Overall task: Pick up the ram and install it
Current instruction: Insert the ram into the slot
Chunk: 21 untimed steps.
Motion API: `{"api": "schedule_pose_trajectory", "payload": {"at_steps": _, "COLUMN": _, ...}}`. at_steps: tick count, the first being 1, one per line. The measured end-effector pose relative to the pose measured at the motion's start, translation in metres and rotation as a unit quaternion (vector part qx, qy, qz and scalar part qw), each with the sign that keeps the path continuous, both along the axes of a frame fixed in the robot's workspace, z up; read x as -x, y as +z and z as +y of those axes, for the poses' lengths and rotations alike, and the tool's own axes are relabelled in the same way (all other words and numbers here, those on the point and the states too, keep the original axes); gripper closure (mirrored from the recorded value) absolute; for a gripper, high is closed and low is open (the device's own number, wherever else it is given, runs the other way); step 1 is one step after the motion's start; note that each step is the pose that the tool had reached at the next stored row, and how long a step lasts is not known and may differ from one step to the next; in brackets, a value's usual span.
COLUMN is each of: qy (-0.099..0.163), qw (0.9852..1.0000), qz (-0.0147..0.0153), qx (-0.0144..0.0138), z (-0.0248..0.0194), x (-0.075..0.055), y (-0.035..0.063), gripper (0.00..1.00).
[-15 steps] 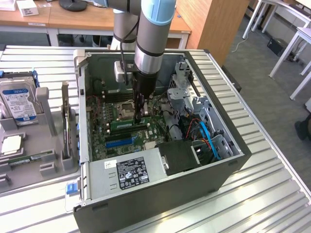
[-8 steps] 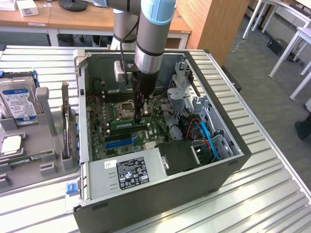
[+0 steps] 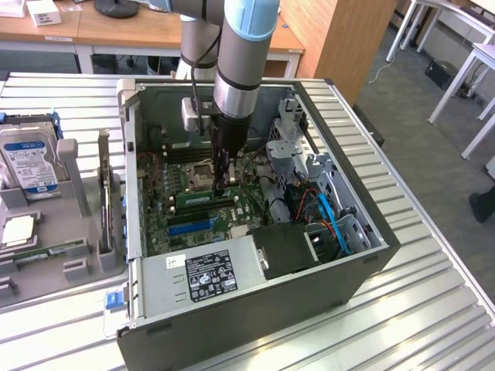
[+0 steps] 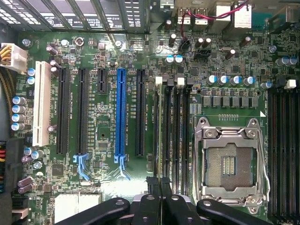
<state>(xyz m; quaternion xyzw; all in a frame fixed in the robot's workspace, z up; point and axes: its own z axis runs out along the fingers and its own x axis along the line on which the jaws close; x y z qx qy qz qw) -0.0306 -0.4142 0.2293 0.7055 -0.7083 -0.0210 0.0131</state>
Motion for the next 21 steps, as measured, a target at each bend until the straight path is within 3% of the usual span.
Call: {"api": "schedule_pose_trajectory", "payload": {"at_steps": 21, "qy": 0.000, "qw": 1.0000, "qz": 0.0000, "qx": -0.0001, "z": 0.0000, "x": 0.0002, "y": -0.0018, "gripper": 0.88}}
